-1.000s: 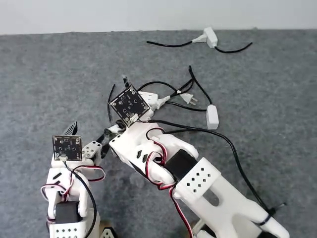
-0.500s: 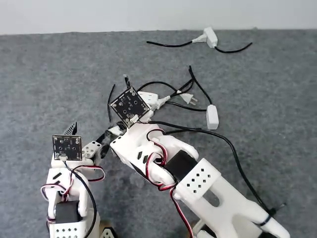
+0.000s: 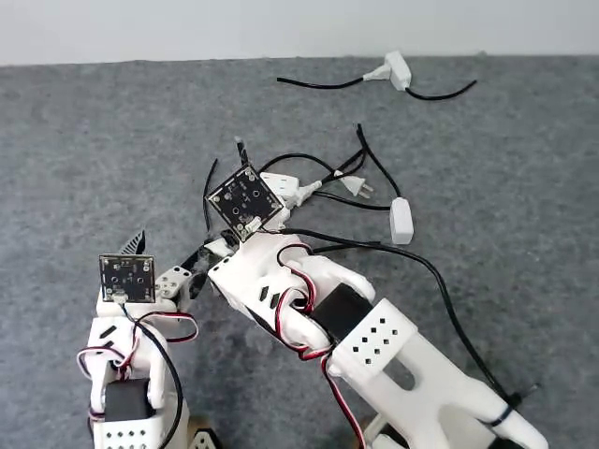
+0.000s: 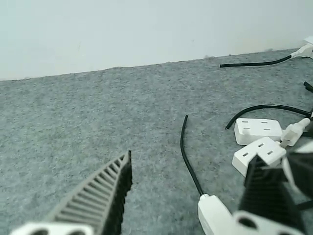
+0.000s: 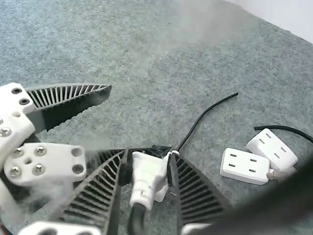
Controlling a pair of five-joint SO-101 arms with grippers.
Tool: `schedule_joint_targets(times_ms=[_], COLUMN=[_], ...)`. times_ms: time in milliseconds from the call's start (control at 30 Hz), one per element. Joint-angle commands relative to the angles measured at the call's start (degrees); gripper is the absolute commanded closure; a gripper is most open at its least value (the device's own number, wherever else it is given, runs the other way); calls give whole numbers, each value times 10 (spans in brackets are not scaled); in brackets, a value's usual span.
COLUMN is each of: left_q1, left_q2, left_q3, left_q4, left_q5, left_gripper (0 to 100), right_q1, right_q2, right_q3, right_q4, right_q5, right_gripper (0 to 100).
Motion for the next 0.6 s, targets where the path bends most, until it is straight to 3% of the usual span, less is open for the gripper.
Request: schedule_joint_targets(times_ms=[0, 567], left_q1=[-6, -28], left_q2=[-12, -12], left_q3=[-34, -34], left_q4=[-22, -33], left_q5=[-1, 0], left_gripper=[652, 652], right_q1=[0, 0], right_q2=[7, 7], right_q3=[41, 49], right_q4=[10, 8], right_q5=[7, 8], right_gripper=[991, 991])
